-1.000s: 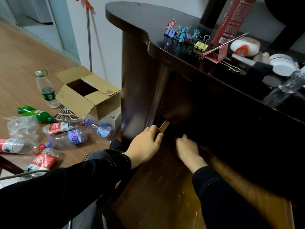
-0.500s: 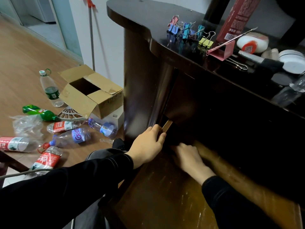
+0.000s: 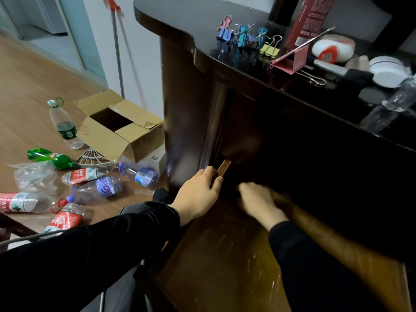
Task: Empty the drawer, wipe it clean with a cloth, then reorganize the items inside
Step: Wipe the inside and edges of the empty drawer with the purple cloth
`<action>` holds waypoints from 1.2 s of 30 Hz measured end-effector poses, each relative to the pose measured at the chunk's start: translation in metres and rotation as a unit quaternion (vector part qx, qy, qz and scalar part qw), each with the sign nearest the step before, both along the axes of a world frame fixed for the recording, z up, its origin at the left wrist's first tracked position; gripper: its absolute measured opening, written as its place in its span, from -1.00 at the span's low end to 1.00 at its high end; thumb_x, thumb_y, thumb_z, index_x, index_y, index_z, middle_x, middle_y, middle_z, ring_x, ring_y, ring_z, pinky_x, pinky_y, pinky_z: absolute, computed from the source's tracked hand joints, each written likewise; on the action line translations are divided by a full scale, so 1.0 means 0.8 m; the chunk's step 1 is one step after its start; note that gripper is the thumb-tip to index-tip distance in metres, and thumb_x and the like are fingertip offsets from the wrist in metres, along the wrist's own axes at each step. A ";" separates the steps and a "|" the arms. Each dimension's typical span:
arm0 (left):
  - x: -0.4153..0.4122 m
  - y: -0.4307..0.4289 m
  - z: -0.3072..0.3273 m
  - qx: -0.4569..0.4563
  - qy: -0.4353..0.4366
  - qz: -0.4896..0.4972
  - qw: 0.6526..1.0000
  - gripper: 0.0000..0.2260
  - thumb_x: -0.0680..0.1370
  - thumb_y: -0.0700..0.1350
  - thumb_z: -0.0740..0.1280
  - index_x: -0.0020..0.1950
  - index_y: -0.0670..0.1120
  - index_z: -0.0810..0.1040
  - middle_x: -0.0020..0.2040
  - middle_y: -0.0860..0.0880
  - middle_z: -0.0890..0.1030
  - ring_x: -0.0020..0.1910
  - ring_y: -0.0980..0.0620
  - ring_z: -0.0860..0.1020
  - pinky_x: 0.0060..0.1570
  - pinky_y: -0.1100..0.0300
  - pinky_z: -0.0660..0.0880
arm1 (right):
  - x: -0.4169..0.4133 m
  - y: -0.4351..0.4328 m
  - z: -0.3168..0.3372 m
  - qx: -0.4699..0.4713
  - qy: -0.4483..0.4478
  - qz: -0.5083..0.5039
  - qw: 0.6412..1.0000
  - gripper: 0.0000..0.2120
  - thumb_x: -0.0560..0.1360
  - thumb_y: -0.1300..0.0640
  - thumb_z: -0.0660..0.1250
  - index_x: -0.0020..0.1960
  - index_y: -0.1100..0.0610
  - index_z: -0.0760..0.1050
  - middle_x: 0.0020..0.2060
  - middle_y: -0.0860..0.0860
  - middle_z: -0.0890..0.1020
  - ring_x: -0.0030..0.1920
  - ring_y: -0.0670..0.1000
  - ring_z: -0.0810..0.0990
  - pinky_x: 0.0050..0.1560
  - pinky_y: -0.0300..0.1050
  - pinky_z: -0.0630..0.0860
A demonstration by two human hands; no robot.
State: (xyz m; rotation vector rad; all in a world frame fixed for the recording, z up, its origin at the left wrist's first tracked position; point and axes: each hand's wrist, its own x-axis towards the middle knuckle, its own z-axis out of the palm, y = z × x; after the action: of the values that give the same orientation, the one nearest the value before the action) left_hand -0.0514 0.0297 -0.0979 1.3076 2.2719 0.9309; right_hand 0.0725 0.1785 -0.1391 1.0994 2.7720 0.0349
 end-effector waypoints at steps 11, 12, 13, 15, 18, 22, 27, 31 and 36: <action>0.000 0.001 0.001 0.003 -0.004 0.006 1.000 -0.79 0.68 0.10 0.13 0.09 -0.02 0.40 0.03 -0.01 0.51 0.04 -0.06 0.50 -0.05 0.12 0.29 | 0.007 -0.070 0.002 -0.040 -0.070 0.123 0.989 -0.78 0.61 0.01 0.29 0.24 -0.05 0.51 0.12 0.05 0.64 0.07 0.11 0.65 -0.09 -0.06 0.47; 0.000 0.001 0.000 0.004 -0.004 0.007 1.000 -0.78 0.68 0.10 0.13 0.09 -0.02 0.40 0.02 0.00 0.50 0.04 -0.06 0.50 -0.04 0.12 0.30 | 0.006 -0.066 0.004 -0.034 -0.061 0.123 0.990 -0.77 0.61 0.01 0.30 0.25 -0.05 0.51 0.11 0.04 0.64 0.06 0.10 0.65 -0.09 -0.06 0.47; 0.000 0.000 0.000 0.003 -0.002 0.007 1.000 -0.78 0.68 0.10 0.12 0.10 -0.03 0.41 0.02 0.01 0.50 0.04 -0.06 0.50 -0.04 0.11 0.30 | 0.003 -0.055 0.004 -0.021 -0.048 0.109 0.993 -0.75 0.60 0.03 0.32 0.27 -0.04 0.51 0.11 0.04 0.65 0.06 0.10 0.66 -0.08 -0.05 0.49; 0.001 0.000 0.002 -0.001 -0.001 0.008 1.000 -0.77 0.68 0.10 0.12 0.13 -0.03 0.41 0.04 0.00 0.51 0.03 -0.06 0.51 -0.02 0.09 0.34 | -0.003 -0.020 0.005 -0.005 -0.016 0.045 0.999 -0.74 0.59 0.11 0.34 0.28 0.03 0.51 0.12 0.06 0.65 0.09 0.12 0.65 -0.07 -0.04 0.49; 0.002 -0.002 0.007 -0.010 -0.002 0.002 1.000 -0.75 0.68 0.11 0.11 0.17 -0.03 0.41 0.08 -0.03 0.54 0.05 -0.07 0.51 0.04 0.04 0.41 | -0.022 0.017 0.013 -0.076 0.053 -0.077 0.993 -0.74 0.64 0.16 0.25 0.31 0.12 0.46 0.22 0.14 0.58 0.20 0.18 0.57 0.00 0.01 0.44; 0.002 -0.002 0.007 -0.014 -0.001 0.000 1.000 -0.74 0.69 0.10 0.10 0.17 -0.05 0.41 0.09 -0.04 0.54 0.06 -0.08 0.52 0.04 0.04 0.40 | -0.036 0.009 0.017 -0.068 0.051 -0.083 0.993 -0.69 0.66 0.19 0.23 0.39 0.16 0.42 0.29 0.16 0.55 0.27 0.20 0.55 0.19 0.04 0.49; 0.001 0.000 0.004 -0.001 -0.005 0.003 1.000 -0.77 0.68 0.10 0.12 0.12 -0.05 0.41 0.07 -0.04 0.54 0.06 -0.09 0.51 0.05 0.03 0.40 | 0.004 -0.068 0.012 -0.066 -0.042 0.080 0.994 -0.74 0.61 0.02 0.28 0.27 0.00 0.50 0.13 0.07 0.63 0.09 0.14 0.64 -0.08 -0.05 0.44; 0.000 0.000 0.006 -0.008 -0.015 -0.001 1.000 -0.74 0.68 0.10 0.12 0.17 -0.06 0.42 0.13 -0.07 0.56 0.12 -0.12 0.52 0.15 -0.04 0.44 | -0.007 -0.054 0.023 -0.049 -0.040 0.054 0.997 -0.71 0.59 0.00 0.31 0.28 0.03 0.49 0.14 0.09 0.63 0.12 0.16 0.63 -0.04 -0.04 0.45; 0.002 -0.003 0.013 -0.021 -0.023 -0.004 1.000 -0.73 0.68 0.12 0.10 0.18 -0.05 0.41 0.16 -0.08 0.56 0.14 -0.12 0.53 0.18 -0.05 0.44 | -0.023 -0.034 0.036 -0.054 -0.024 -0.003 0.998 -0.71 0.60 0.07 0.31 0.29 0.10 0.46 0.18 0.13 0.62 0.16 0.21 0.62 0.05 0.02 0.48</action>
State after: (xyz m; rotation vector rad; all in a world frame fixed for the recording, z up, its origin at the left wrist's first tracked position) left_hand -0.0496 0.0274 -0.0873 1.2644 2.2382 0.8968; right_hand 0.0542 0.1511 -0.1102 1.0661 2.6931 -0.0877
